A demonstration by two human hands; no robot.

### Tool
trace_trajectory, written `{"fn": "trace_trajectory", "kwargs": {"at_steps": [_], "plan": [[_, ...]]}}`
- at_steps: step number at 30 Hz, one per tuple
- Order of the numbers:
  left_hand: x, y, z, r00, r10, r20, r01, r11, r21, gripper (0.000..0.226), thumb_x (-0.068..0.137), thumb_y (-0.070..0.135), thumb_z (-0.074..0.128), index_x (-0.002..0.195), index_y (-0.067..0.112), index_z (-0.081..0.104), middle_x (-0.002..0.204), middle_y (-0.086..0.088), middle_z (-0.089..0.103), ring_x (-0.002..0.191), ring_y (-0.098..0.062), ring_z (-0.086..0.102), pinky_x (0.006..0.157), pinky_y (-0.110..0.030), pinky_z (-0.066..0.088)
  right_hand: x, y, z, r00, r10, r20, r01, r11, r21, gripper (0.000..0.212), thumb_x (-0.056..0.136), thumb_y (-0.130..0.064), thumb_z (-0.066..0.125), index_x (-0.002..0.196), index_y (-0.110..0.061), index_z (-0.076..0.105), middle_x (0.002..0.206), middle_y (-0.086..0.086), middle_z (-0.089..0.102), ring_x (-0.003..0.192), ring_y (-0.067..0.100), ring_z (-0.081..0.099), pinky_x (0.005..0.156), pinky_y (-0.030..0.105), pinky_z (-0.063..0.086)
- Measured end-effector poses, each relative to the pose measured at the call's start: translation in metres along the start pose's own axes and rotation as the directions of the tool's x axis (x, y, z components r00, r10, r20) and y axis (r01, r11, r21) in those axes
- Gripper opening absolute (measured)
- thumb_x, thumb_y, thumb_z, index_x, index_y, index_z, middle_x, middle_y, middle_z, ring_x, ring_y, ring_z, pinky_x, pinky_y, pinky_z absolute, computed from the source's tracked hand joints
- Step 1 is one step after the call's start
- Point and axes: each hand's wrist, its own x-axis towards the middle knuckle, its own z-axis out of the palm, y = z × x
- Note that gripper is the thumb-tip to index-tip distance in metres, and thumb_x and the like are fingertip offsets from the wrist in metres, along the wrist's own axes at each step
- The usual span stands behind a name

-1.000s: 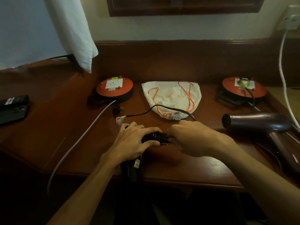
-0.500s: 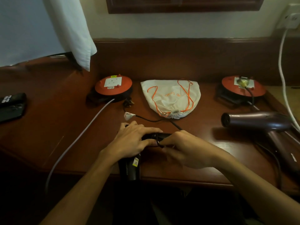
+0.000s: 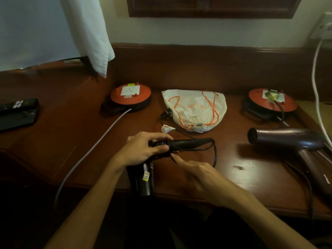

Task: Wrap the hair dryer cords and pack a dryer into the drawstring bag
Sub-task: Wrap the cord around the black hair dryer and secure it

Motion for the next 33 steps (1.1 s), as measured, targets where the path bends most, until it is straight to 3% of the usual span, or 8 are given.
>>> {"fn": "trace_trajectory", "kwargs": {"at_steps": [7, 11, 13, 17, 21, 25, 28, 33], "plan": [[-0.005, 0.000, 0.006, 0.985, -0.040, -0.166, 0.036, 0.999, -0.027, 0.027, 0.087, 0.072, 0.058, 0.108, 0.058, 0.067, 0.090, 0.022, 0.073, 0.094, 0.007, 0.064, 0.104, -0.043, 0.044, 0.016, 0.023, 0.017, 0.982, -0.125, -0.145, 0.110, 0.988, -0.105, 0.066, 0.097, 0.002, 0.052, 0.154, -0.029, 0.042, 0.097, -0.005, 0.060, 0.077, 0.015, 0.056, 0.065, 0.030, 0.046], [-0.006, -0.005, 0.007, 0.977, -0.040, -0.208, 0.034, 0.999, -0.033, 0.035, 0.081, 0.083, 0.050, 0.108, 0.065, 0.064, 0.085, 0.021, 0.073, 0.096, 0.000, 0.065, 0.101, -0.047, 0.045, 0.019, 0.032, 0.018, 0.958, -0.048, -0.284, 0.054, 0.998, 0.014, 0.018, 0.100, -0.007, 0.058, 0.107, -0.012, 0.073, 0.081, -0.009, 0.071, 0.069, 0.007, 0.065, 0.064, 0.028, 0.050], [-0.007, -0.006, 0.008, 0.972, -0.040, -0.233, 0.038, 0.999, -0.011, 0.041, 0.077, 0.088, 0.043, 0.108, 0.069, 0.062, 0.082, 0.021, 0.071, 0.095, -0.005, 0.063, 0.097, -0.046, 0.047, 0.028, 0.037, 0.013, 0.970, 0.105, -0.220, -0.085, 0.991, 0.101, 0.021, 0.101, -0.017, 0.060, 0.085, -0.009, 0.072, 0.065, 0.000, 0.070, 0.054, 0.010, 0.065, 0.059, 0.030, 0.051], [-0.010, -0.012, 0.006, 0.971, -0.033, -0.235, 0.022, 0.998, -0.050, 0.044, 0.075, 0.089, 0.043, 0.109, 0.068, 0.063, 0.089, 0.021, 0.071, 0.098, -0.007, 0.061, 0.096, -0.046, 0.047, 0.052, 0.042, 0.000, 0.976, 0.215, -0.023, -0.209, 0.966, 0.155, 0.034, 0.098, -0.032, 0.066, 0.075, -0.007, 0.070, 0.061, 0.008, 0.069, 0.041, 0.016, 0.059, 0.047, 0.026, 0.047], [-0.018, -0.023, -0.001, 0.980, -0.026, -0.199, 0.016, 0.999, -0.051, 0.038, 0.082, 0.082, 0.051, 0.114, 0.066, 0.063, 0.085, 0.018, 0.067, 0.096, 0.001, 0.052, 0.096, -0.040, 0.041, 0.070, 0.037, -0.006, 0.990, 0.143, -0.014, -0.135, 0.960, 0.247, 0.011, 0.091, -0.022, 0.075, 0.084, -0.030, 0.070, 0.057, -0.001, 0.065, 0.044, 0.005, 0.055, 0.045, 0.019, 0.044], [-0.025, -0.024, -0.004, 0.984, 0.019, -0.178, -0.026, 0.999, -0.034, 0.037, 0.084, 0.071, 0.054, 0.117, 0.060, 0.065, 0.081, 0.017, 0.059, 0.093, 0.011, 0.042, 0.089, -0.031, 0.030, 0.098, 0.048, -0.015, 0.990, 0.134, 0.050, -0.137, 0.989, 0.060, 0.023, 0.088, -0.010, 0.074, 0.073, 0.007, 0.069, 0.065, 0.023, 0.066, 0.047, 0.022, 0.051, 0.049, 0.027, 0.040], [-0.024, -0.024, -0.005, 0.990, 0.041, -0.134, -0.041, 0.999, 0.000, 0.037, 0.085, 0.069, 0.054, 0.120, 0.059, 0.063, 0.081, 0.017, 0.057, 0.094, 0.014, 0.038, 0.088, -0.028, 0.026, 0.122, 0.052, -0.024, 0.993, 0.030, 0.113, -0.027, 0.999, -0.027, 0.031, 0.086, -0.009, 0.070, 0.061, 0.006, 0.059, 0.054, 0.020, 0.052, 0.048, 0.015, 0.038, 0.050, 0.031, 0.030], [-0.019, -0.022, 0.000, 0.998, 0.029, -0.063, -0.016, 0.980, 0.196, 0.047, 0.083, 0.081, 0.047, 0.127, 0.064, 0.052, 0.087, 0.014, 0.057, 0.100, 0.000, 0.043, 0.101, -0.036, 0.027, 0.138, 0.033, -0.051, 0.970, 0.102, 0.223, -0.109, 0.994, 0.020, 0.018, 0.086, -0.017, 0.079, 0.076, -0.007, 0.068, 0.067, 0.005, 0.064, 0.061, 0.010, 0.056, 0.058, 0.025, 0.044]]}}
